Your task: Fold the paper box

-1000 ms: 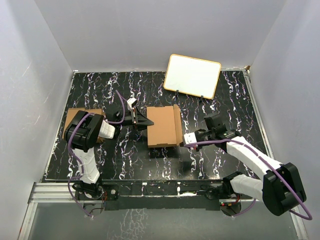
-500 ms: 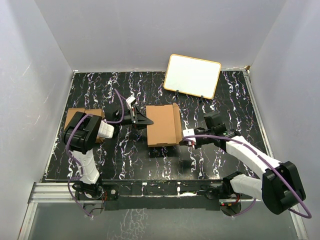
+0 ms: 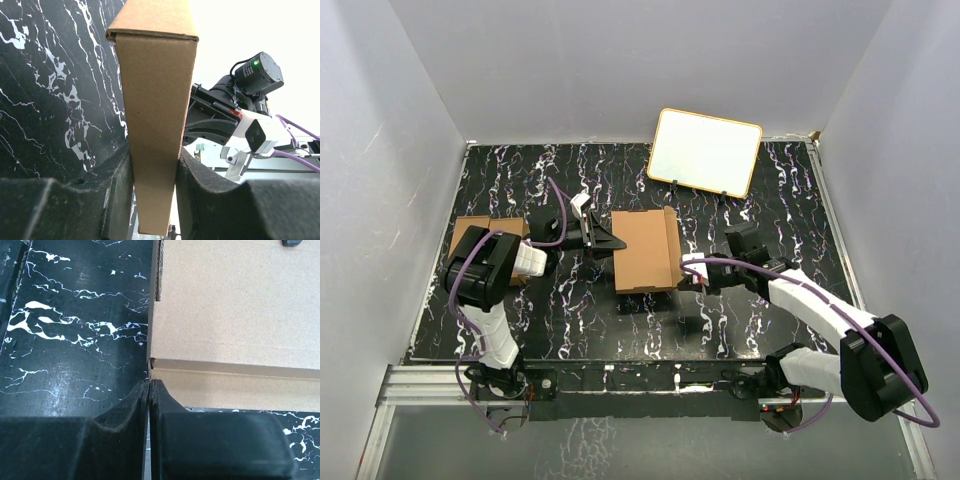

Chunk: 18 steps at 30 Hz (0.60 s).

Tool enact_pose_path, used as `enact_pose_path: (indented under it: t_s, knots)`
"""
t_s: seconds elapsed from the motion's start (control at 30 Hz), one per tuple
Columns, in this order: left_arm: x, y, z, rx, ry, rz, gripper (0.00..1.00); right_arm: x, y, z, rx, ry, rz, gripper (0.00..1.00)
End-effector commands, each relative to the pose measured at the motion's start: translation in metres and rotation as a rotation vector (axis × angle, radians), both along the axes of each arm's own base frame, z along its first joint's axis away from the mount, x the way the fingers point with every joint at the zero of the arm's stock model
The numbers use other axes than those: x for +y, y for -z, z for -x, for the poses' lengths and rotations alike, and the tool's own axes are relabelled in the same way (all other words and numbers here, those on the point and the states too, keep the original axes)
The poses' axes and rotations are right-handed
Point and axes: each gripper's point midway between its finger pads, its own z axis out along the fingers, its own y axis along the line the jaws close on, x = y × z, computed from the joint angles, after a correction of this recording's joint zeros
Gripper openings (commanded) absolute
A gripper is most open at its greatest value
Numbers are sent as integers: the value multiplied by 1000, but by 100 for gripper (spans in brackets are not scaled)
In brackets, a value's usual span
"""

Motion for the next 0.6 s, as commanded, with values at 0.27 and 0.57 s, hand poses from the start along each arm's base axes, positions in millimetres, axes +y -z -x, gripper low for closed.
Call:
enact_pose_path:
  t_s: [0.27, 0.57]
  knots:
    - [0, -22, -6, -96, -3, -23, 0, 15, -23, -22, -31, 38, -38, 8]
    - [0, -12, -9, -79, -20, -75, 0, 27, -17, -20, 6, 41, -7, 8]
